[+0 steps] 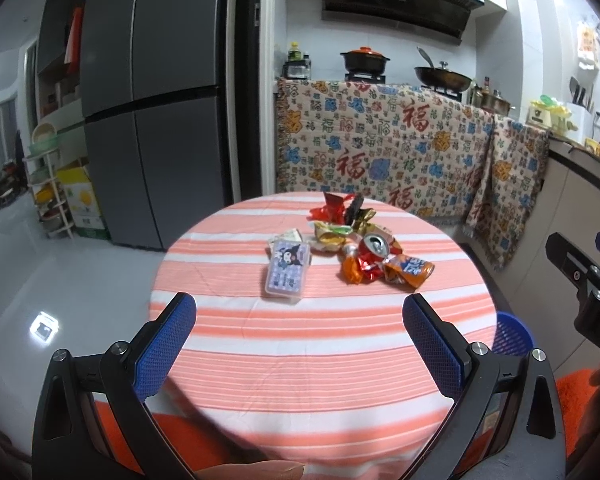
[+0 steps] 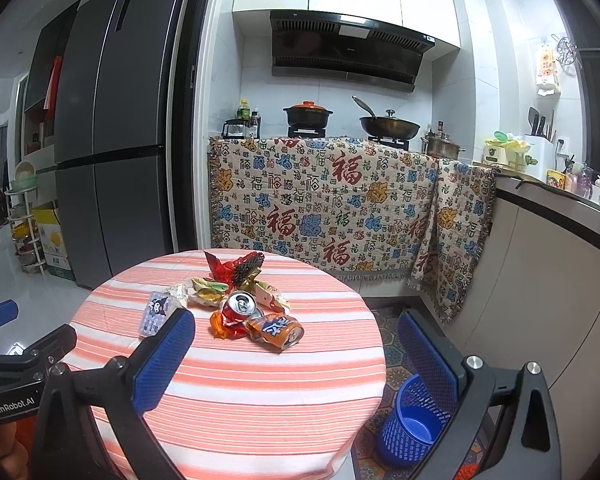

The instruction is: Collect trash

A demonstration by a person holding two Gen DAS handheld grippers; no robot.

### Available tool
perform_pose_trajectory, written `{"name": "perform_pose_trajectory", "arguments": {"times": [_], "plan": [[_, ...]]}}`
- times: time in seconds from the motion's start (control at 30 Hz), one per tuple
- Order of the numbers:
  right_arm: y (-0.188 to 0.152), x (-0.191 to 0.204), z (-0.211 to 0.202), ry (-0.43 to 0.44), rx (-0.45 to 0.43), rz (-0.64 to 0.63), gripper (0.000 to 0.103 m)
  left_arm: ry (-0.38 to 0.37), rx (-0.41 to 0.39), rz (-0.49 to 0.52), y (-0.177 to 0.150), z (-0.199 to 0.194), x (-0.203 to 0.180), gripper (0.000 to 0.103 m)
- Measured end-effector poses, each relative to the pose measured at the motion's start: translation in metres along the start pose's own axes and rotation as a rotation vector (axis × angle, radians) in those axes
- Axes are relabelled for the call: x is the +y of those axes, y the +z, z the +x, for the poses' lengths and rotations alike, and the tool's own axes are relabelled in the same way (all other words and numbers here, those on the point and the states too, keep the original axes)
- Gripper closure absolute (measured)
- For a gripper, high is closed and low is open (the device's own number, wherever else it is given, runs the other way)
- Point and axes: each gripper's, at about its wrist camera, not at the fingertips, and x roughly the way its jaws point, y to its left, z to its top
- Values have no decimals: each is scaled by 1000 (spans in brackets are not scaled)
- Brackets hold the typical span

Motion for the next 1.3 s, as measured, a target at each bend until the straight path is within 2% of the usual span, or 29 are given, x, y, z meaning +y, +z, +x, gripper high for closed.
{"name": "perform_pose_trajectory", "arguments": {"times": [0.33,0.73,1.0,1.3], "plan": [[-6,-9,22,-7,20,15,0,-2,36,-18,-4,38,6,0],[-44,-12,87,24,147,20,0,25,107,-51,-31,92,19,0],[-60,-9,116,45,200,14,0,49,135,-41,-40,113,19,0],[-64,-7,128,48,225,7,0,57,156,-16,-46,124,14,0]]}}
